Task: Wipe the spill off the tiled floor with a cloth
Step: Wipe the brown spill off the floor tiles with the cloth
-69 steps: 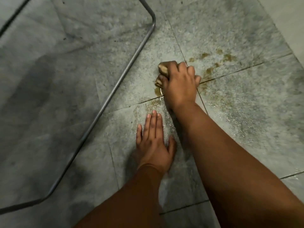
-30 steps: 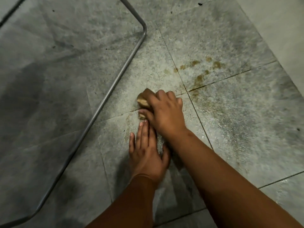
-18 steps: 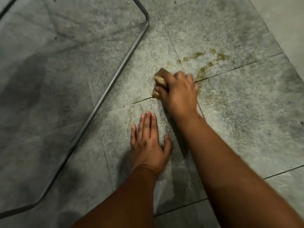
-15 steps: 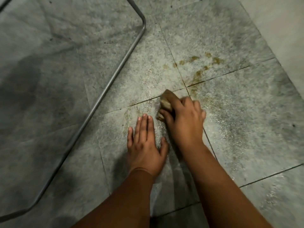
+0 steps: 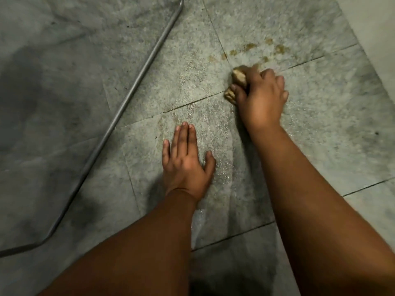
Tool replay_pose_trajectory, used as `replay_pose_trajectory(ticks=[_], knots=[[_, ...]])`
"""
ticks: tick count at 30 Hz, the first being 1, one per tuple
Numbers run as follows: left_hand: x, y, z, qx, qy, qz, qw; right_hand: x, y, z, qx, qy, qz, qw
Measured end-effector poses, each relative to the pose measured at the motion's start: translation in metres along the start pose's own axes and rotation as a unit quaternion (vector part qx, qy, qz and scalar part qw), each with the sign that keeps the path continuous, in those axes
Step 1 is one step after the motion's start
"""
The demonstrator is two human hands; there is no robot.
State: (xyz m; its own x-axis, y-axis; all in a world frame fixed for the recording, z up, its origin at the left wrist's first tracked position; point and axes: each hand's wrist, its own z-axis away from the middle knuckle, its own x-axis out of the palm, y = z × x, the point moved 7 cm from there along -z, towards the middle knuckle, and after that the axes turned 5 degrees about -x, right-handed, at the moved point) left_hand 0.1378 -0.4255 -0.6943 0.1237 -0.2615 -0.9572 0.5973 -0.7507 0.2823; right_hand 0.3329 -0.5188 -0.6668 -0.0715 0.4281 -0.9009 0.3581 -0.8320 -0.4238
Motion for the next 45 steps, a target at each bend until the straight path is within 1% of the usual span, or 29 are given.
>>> replay_pose_trajectory(ticks=[4,6,8,12,15,17,20,24,28,33,37,40,42,45], knots=[[0.000,-0.001,0.000,0.001,-0.006,-0.012,1.000,-0.009,0.013,0.065,0.013,0.008,0.003,1.000],[0.001,-0.001,0.000,0.000,-0.008,-0.014,1.000,-0.010,0.017,0.075,0.006,0.017,0.017,1.000],[0.001,-0.001,-0.001,0.000,-0.009,-0.012,1.000,-0.010,0.020,0.056,0.005,0.025,0.021,0.999],[0.001,-0.001,0.000,0.000,-0.018,-0.007,1.000,-0.015,0.040,-0.015,0.071,0.065,0.027,0.995],[-0.001,0.000,-0.001,0.002,-0.019,-0.003,1.000,-0.013,0.042,-0.043,0.097,0.053,0.032,0.993],[0.000,0.000,-0.002,0.000,-0.027,-0.003,1.000,-0.012,0.037,-0.036,0.093,0.029,0.018,0.995],[0.001,0.001,-0.001,-0.008,-0.030,-0.005,0.999,-0.011,0.029,0.001,0.065,-0.001,0.008,0.998],[0.000,-0.001,-0.001,-0.007,-0.029,-0.005,1.000,-0.012,0.025,0.038,0.029,0.018,0.027,0.999],[-0.001,0.000,-0.002,-0.007,-0.034,-0.005,0.999,-0.016,0.039,-0.003,0.063,0.069,0.037,0.995],[0.001,-0.001,-0.003,-0.007,-0.038,-0.012,0.999,-0.013,0.051,-0.072,0.082,0.067,0.020,0.994],[0.002,-0.001,-0.002,-0.009,-0.041,-0.008,0.999,-0.010,0.048,-0.069,0.087,0.053,-0.005,0.995],[0.002,-0.002,-0.002,-0.012,-0.043,0.002,0.999,-0.009,0.046,-0.048,0.026,0.021,0.003,0.999],[0.002,-0.001,-0.001,-0.012,-0.043,0.004,0.999,-0.012,0.049,-0.047,0.009,0.023,0.016,1.000],[0.002,-0.001,-0.002,-0.012,-0.042,-0.001,0.999,-0.012,0.052,-0.072,0.058,0.050,0.025,0.997]])
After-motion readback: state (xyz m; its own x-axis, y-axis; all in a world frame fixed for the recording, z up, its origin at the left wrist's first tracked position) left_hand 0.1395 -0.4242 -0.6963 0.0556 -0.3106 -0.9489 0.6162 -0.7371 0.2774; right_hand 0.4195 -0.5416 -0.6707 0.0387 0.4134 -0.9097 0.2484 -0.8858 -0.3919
